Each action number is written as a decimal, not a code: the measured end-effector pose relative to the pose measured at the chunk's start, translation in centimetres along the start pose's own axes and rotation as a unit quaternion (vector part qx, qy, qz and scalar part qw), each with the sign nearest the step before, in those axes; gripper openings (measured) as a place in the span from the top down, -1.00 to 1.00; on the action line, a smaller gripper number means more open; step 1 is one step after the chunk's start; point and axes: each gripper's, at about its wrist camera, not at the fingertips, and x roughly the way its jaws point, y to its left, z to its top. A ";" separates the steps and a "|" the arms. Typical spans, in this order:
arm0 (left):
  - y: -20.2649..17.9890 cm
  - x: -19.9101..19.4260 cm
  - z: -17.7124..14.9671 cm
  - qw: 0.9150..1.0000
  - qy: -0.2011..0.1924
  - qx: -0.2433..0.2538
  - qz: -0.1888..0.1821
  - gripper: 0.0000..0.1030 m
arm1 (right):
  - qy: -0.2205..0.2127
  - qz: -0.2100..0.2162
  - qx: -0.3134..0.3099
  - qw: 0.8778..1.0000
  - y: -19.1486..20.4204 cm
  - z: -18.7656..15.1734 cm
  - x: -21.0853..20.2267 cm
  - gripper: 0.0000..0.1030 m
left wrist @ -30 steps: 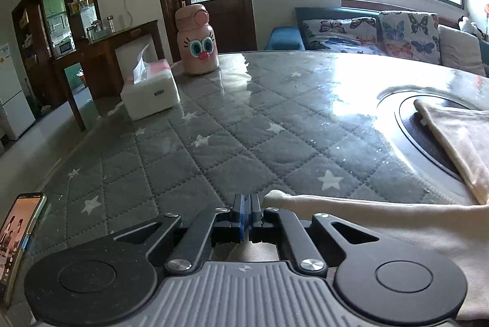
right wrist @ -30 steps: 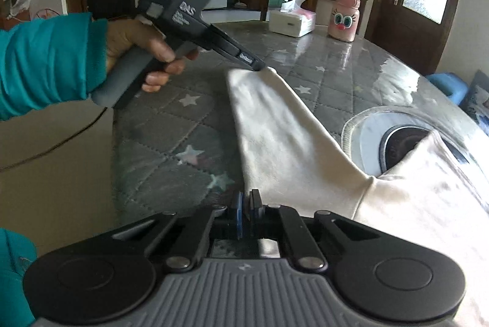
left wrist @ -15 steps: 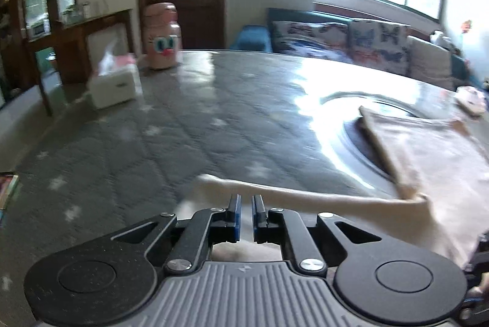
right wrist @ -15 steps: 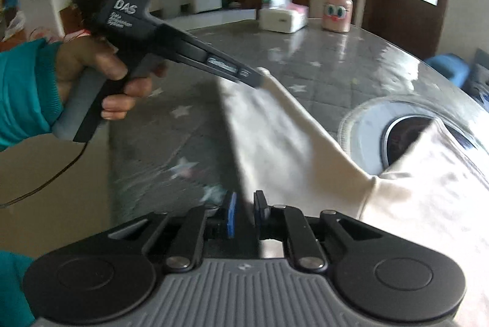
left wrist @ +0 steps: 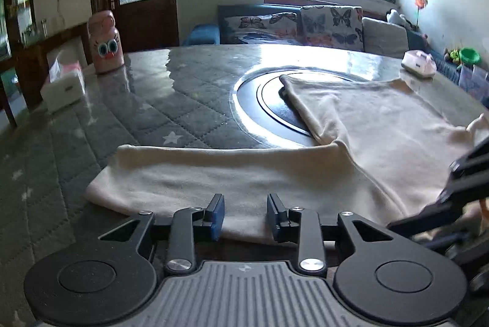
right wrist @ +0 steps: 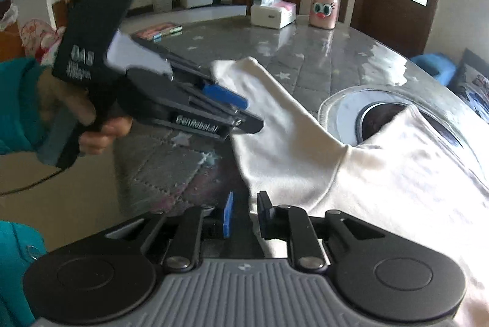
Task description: Fold clothes
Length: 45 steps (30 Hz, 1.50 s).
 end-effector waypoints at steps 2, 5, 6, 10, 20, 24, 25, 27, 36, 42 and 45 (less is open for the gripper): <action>0.0 -0.1 -0.1 1.000 0.000 0.005 0.001 0.31 | -0.012 -0.013 0.010 1.000 -0.6 -0.3 -1.5 0.64; 0.0 -0.3 -0.3 1.000 -0.002 0.013 0.012 0.20 | -0.029 -0.043 0.039 0.998 -2.3 -1.1 -4.0 0.59; 0.0 -0.3 -0.4 1.000 -0.002 0.013 0.013 0.20 | -0.030 -0.058 0.049 0.997 -2.9 -1.6 -4.7 0.59; 0.2 -0.4 -0.2 1.000 0.002 0.012 0.017 0.20 | -0.024 -0.113 0.091 0.989 -5.5 -3.9 -6.7 0.58; -1.2 -1.1 1.6 0.999 -0.013 0.028 0.010 0.19 | 0.011 -0.133 0.109 0.985 -5.5 -8.9 -8.3 0.58; -3.8 -1.4 3.1 0.998 -0.032 0.050 -0.029 0.19 | -0.021 -0.143 0.122 0.982 -6.0 -8.6 -9.8 0.59; -4.6 -1.3 3.4 0.997 -0.036 0.056 -0.041 0.19 | -0.028 -0.147 0.128 0.980 -6.2 -8.5 -10.0 0.60; -6.4 -0.9 4.0 0.995 -0.038 0.064 -0.066 0.21 | -0.025 -0.154 0.132 0.979 -6.5 -8.5 -9.6 0.60; -14.1 1.6 2.8 0.978 -0.014 0.140 -0.155 0.30 | 0.000 -0.141 0.099 0.985 -5.5 -8.9 -7.6 0.60; -15.1 0.6 0.6 0.968 -0.017 0.185 -0.169 0.54 | -0.002 -0.146 0.092 0.985 -5.1 -8.9 -8.1 0.60; -15.1 0.0 0.3 0.963 -0.028 0.202 -0.174 0.56 | -0.009 -0.147 0.097 0.984 -5.3 -8.5 -7.9 0.60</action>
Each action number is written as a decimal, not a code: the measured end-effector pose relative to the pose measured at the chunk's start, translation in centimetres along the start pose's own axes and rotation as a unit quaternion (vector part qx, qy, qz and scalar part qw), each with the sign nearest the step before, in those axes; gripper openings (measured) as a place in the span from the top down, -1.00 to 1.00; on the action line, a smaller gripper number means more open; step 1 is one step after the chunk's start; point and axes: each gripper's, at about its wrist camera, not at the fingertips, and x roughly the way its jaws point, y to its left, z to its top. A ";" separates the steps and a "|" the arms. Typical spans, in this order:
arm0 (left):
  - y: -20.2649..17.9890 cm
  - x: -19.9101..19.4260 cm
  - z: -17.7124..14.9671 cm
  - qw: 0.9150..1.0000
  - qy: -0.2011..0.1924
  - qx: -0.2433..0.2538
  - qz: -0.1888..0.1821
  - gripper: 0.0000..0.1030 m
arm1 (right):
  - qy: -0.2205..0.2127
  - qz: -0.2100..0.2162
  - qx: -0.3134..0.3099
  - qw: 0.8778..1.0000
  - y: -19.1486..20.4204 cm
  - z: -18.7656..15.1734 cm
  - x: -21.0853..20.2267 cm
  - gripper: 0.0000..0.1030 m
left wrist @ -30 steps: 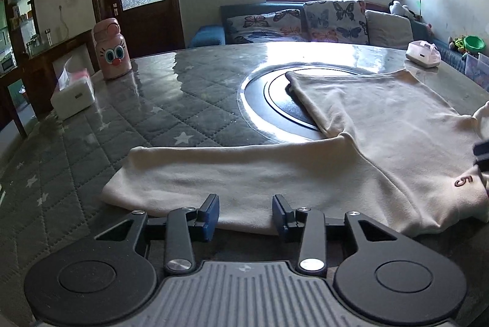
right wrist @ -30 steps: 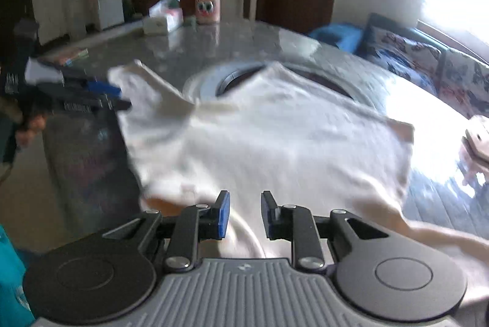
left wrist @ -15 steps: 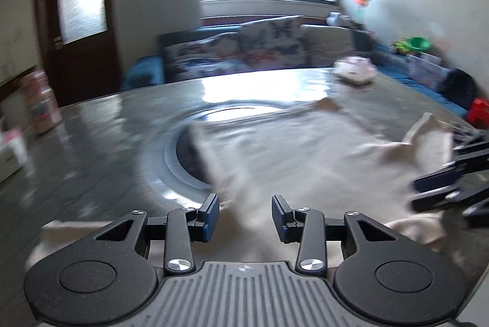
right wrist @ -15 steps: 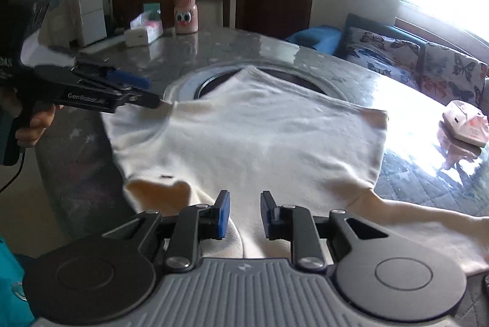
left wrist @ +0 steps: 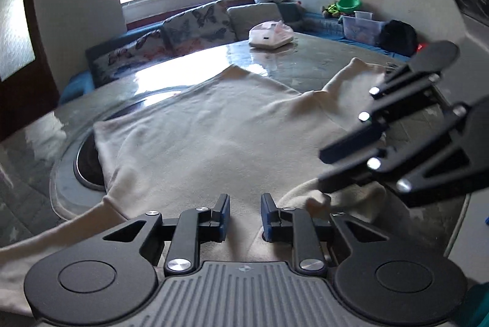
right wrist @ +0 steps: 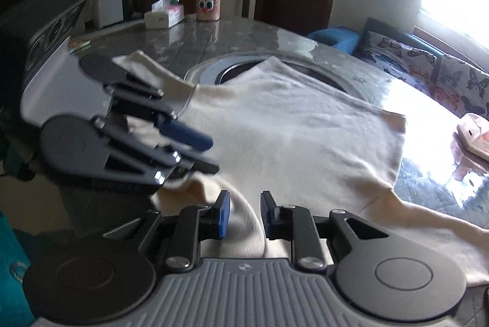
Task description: Fold clothes
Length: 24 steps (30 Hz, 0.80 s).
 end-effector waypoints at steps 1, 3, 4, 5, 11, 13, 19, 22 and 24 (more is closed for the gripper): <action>-0.1 -0.1 0.0 1.000 -0.002 0.008 -0.001 0.56 | -0.002 0.000 0.002 1.000 0.0 0.1 0.1 0.60; -0.3 -0.3 -0.3 1.000 -0.003 0.023 -0.001 0.55 | 0.002 0.008 0.005 1.000 0.1 0.1 0.6 0.60; -0.4 -0.5 -0.3 1.000 -0.004 0.027 -0.001 0.54 | 0.004 0.008 0.000 1.000 0.3 0.0 0.8 0.60; -0.4 -0.7 -0.4 1.000 -0.004 0.031 -0.001 0.50 | 0.007 0.008 -0.005 1.000 0.6 -0.2 0.9 0.60; -0.2 -0.9 0.7 1.000 -0.022 0.011 -0.004 0.49 | 0.005 0.005 -0.015 1.000 1.0 -0.5 0.3 0.60; -0.3 -0.4 1.3 1.000 -0.021 0.002 -0.009 0.49 | 0.003 0.005 -0.017 1.000 1.1 -0.7 0.1 0.60; 0.2 0.9 2.2 0.999 -0.016 -0.023 -0.016 0.49 | -0.022 -0.009 0.052 0.998 -1.6 -1.4 -2.6 0.60; -0.4 1.2 2.8 0.999 -0.019 -0.018 -0.025 0.49 | -0.020 -0.074 0.119 0.990 -5.3 -2.5 -4.0 0.60; -1.2 1.3 3.1 0.999 -0.021 -0.012 -0.035 0.49 | -0.019 -0.109 0.178 0.978 -8.4 -3.5 -4.6 0.59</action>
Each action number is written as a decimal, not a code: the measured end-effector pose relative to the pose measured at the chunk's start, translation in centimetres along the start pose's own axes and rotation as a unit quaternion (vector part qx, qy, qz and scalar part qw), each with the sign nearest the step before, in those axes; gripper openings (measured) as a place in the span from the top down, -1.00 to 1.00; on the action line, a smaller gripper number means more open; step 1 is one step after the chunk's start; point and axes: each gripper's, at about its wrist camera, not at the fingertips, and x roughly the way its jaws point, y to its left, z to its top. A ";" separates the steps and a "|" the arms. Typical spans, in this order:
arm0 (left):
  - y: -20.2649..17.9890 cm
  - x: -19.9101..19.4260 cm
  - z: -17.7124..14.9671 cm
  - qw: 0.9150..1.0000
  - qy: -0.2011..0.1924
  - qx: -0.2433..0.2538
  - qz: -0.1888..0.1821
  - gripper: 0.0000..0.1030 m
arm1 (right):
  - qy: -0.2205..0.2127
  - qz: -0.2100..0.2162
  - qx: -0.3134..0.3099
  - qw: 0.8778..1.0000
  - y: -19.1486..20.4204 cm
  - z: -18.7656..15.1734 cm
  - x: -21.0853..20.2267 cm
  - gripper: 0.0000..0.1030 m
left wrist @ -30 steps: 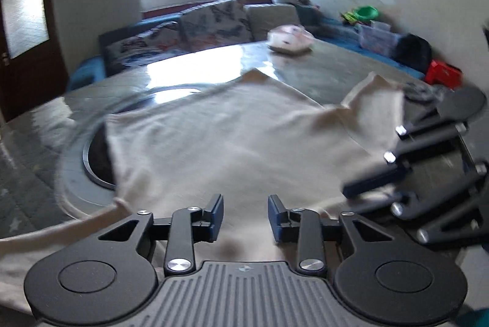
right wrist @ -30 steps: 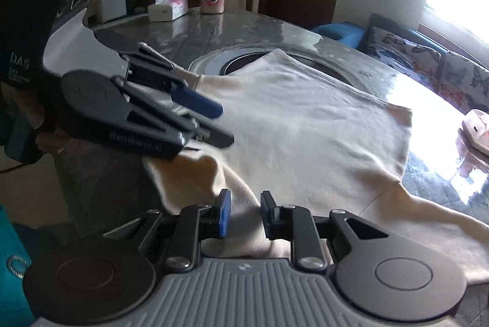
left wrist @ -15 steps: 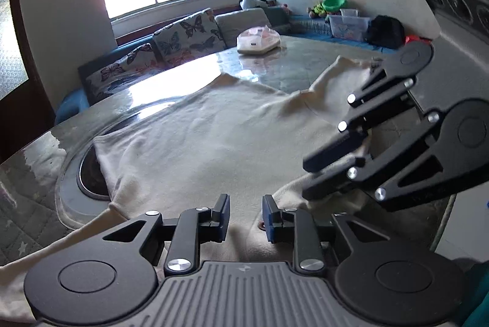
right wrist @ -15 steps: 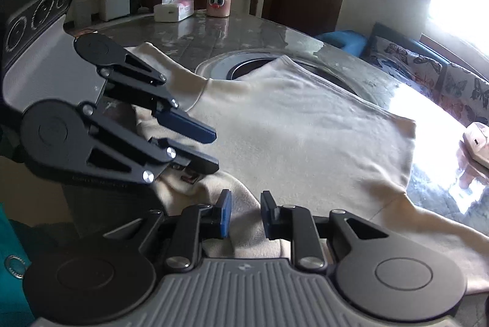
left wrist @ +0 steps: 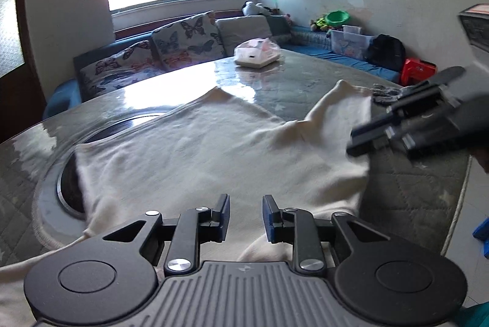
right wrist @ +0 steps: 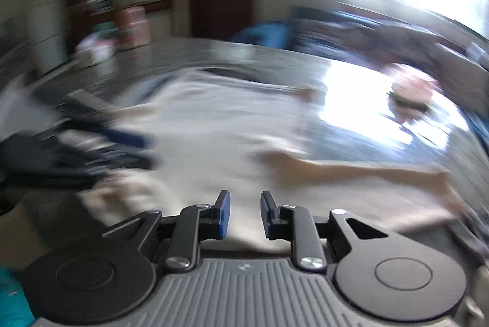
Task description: Fold clothes
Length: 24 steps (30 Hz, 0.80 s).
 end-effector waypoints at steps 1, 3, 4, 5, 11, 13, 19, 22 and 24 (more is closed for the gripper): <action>-0.4 0.1 0.1 1.000 -0.002 0.004 -0.005 0.49 | 0.000 -0.016 0.032 0.999 -1.7 0.0 0.1 0.59; -1.3 0.5 0.4 1.000 -0.003 0.009 -0.015 0.49 | -0.004 -0.056 0.067 0.996 -4.5 -0.1 0.4 0.59; -1.7 0.7 0.4 1.000 -0.002 0.011 -0.021 0.49 | -0.006 -0.077 0.083 0.994 -5.9 -0.2 0.6 0.59; -2.0 0.8 0.5 1.000 -0.001 0.013 -0.024 0.48 | -0.008 -0.091 0.099 0.991 -7.2 -0.2 0.8 0.59; -3.2 1.5 0.9 0.999 0.002 0.021 -0.032 0.25 | -0.007 -0.131 0.182 0.974 -13.4 -0.6 2.5 0.59; -3.3 1.7 1.0 0.999 0.004 0.021 -0.031 0.24 | -0.006 -0.146 0.202 0.968 -14.6 -0.9 3.1 0.59; -3.6 2.5 1.0 0.999 0.017 0.022 -0.031 0.24 | -0.017 -0.177 0.226 0.958 -16.7 -1.4 3.9 0.58; -3.9 2.8 1.0 0.999 0.019 0.020 -0.033 0.24 | -0.026 -0.187 0.233 0.954 -17.0 -1.4 4.1 0.57; -4.0 2.8 1.1 0.999 0.019 0.022 -0.033 0.23 | -0.030 -0.196 0.232 0.952 -16.8 -1.2 4.3 0.56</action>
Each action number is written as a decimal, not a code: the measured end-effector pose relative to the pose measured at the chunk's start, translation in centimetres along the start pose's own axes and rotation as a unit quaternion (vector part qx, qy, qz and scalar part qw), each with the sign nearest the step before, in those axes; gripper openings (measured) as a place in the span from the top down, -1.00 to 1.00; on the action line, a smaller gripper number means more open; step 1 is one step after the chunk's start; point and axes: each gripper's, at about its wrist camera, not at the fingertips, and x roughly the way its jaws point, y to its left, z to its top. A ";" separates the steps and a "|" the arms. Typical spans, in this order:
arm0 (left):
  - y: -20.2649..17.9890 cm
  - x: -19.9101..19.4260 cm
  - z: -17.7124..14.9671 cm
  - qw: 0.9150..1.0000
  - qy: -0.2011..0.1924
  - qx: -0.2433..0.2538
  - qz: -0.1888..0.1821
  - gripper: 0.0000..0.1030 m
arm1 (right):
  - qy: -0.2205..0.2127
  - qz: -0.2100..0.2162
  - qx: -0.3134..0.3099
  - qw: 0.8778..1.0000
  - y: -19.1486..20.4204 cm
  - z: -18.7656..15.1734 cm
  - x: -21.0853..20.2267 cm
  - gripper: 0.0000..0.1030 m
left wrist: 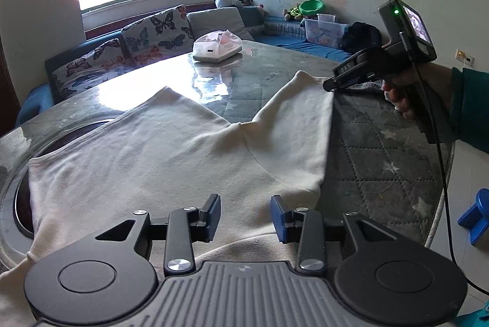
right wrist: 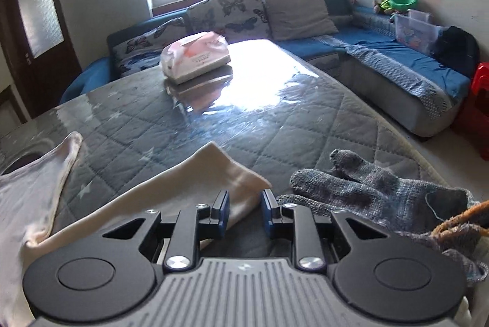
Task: Fold clothes
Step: 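Grasp the other sleeve with the right gripper and lift it up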
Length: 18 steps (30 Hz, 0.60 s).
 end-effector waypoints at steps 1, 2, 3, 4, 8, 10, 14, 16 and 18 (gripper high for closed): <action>0.0 0.0 0.0 1.000 0.000 0.000 0.000 0.20 | -0.002 -0.002 -0.003 1.000 0.1 0.0 0.0 0.56; -0.1 0.0 0.0 1.000 0.000 0.001 -0.001 0.19 | -0.004 -0.003 -0.001 1.000 0.1 0.0 0.1 0.56; -0.1 0.0 0.1 1.000 0.000 0.001 0.000 0.19 | -0.006 -0.004 0.001 1.000 0.1 0.0 0.1 0.56; -0.1 0.0 0.1 1.000 0.000 0.001 0.000 0.19 | -0.008 -0.005 0.004 1.000 0.1 0.0 0.2 0.56; -0.3 0.1 0.1 1.000 0.000 0.002 -0.001 0.18 | -0.015 -0.011 0.006 1.000 0.1 0.1 0.5 0.80; -0.4 0.1 0.2 1.000 0.001 0.002 0.000 0.18 | -0.019 -0.012 0.004 1.000 0.3 0.1 0.4 0.87; -0.3 0.1 0.2 1.000 0.000 0.000 0.002 0.18 | -0.037 -0.005 0.007 0.999 0.0 0.4 -1.0 0.90; -0.2 0.2 0.4 1.000 -0.001 -0.002 0.001 0.18 | -0.049 0.001 0.007 0.999 -0.2 0.7 -2.1 0.90; -0.3 0.3 0.5 1.000 -0.003 -0.003 0.002 0.18 | -0.063 0.007 0.007 0.998 -0.4 1.1 -3.4 0.90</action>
